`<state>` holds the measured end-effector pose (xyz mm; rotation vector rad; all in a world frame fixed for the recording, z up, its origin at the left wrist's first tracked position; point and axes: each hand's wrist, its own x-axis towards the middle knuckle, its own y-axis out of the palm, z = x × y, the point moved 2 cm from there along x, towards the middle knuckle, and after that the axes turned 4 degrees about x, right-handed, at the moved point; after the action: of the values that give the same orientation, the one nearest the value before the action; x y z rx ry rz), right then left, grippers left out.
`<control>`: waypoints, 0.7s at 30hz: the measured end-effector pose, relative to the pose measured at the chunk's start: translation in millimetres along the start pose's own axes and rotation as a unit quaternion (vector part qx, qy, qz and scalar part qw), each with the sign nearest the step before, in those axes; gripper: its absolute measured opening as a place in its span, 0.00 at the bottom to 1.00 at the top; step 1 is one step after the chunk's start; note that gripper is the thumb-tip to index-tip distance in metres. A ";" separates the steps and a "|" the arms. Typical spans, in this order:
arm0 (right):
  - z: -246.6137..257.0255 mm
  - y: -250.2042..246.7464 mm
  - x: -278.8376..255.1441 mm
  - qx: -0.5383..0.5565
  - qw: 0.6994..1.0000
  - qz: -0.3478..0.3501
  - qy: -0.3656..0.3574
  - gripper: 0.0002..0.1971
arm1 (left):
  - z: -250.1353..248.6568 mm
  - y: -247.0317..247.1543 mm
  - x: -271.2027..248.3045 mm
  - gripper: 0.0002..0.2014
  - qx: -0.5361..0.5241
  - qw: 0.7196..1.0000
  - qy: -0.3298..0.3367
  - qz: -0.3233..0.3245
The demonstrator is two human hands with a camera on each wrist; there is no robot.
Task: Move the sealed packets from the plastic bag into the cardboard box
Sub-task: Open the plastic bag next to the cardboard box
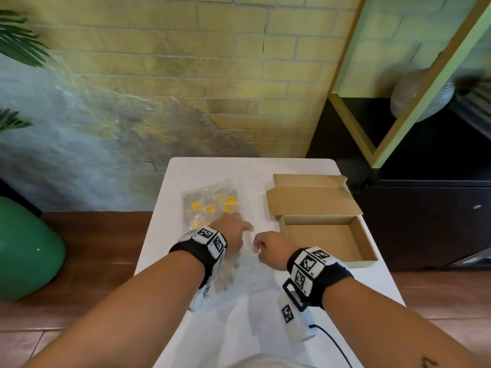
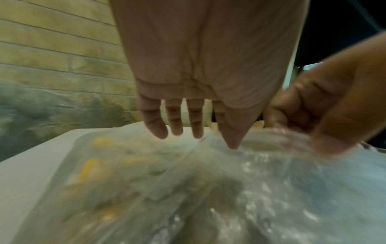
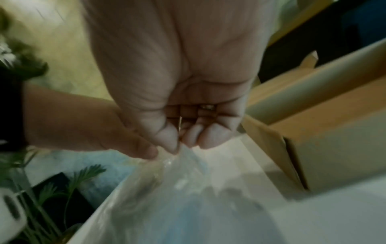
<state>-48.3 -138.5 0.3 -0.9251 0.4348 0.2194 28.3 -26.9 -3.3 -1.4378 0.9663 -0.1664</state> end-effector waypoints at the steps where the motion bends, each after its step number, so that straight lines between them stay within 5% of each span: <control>1: 0.6 -6.4 -3.7 -0.001 1.000 -0.003 -0.013 0.09 | -7.6 -2.4 0.2 0.21 0.012 0.999 0.027 -0.012; 7: -28.2 -46.0 -27.4 -0.008 0.998 -0.053 0.014 0.17 | -29.5 -31.4 -4.5 0.13 0.089 0.988 0.070 -0.103; 13: -81.2 -78.3 -60.7 -0.032 0.994 0.005 0.102 0.18 | -39.4 -41.3 -14.0 0.17 0.081 0.995 0.045 -0.036; 21: -139.8 -123.7 -101.3 -0.055 0.983 0.012 0.173 0.14 | -63.4 -37.9 -20.8 0.07 -0.065 0.995 0.070 -0.017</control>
<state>-130.8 -324.1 62.3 -1.0716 0.7606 0.1046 -8.7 -68.7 49.4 -1.5782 1.0837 -0.2360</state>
